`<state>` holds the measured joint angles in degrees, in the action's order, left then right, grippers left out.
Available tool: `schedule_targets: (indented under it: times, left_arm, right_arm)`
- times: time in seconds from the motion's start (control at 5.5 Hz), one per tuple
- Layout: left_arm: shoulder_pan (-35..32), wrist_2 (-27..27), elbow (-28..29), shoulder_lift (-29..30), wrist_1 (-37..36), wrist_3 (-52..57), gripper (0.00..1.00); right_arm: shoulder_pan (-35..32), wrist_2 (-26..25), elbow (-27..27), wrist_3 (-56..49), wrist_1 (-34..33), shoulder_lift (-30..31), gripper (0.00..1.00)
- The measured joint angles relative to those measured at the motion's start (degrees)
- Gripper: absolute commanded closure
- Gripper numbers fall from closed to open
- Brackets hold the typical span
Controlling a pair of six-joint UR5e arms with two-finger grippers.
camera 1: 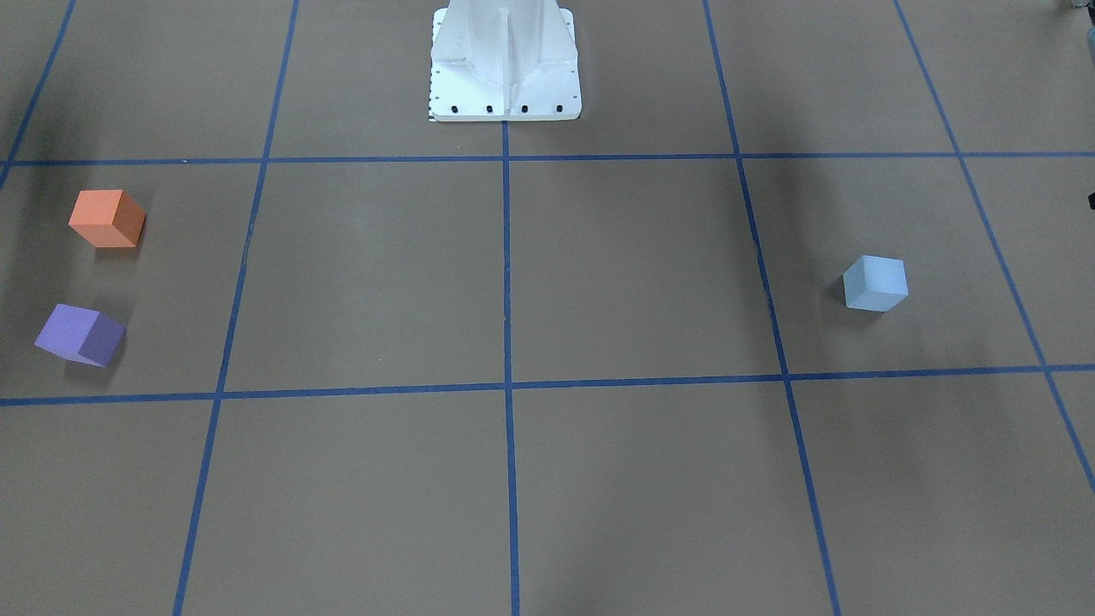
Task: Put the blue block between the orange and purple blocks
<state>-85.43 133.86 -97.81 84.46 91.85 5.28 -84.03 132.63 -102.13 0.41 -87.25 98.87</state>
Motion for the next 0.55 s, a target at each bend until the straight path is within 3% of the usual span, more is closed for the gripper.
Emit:
schedule_targets:
  times: [0.55]
  left_arm:
    - [0.0, -0.3, -2.4, -0.2, 0.0, -0.3, 0.0]
  right_arm:
    - [-0.1, 1.0, -3.2, 0.1, 0.0, 0.0, 0.0]
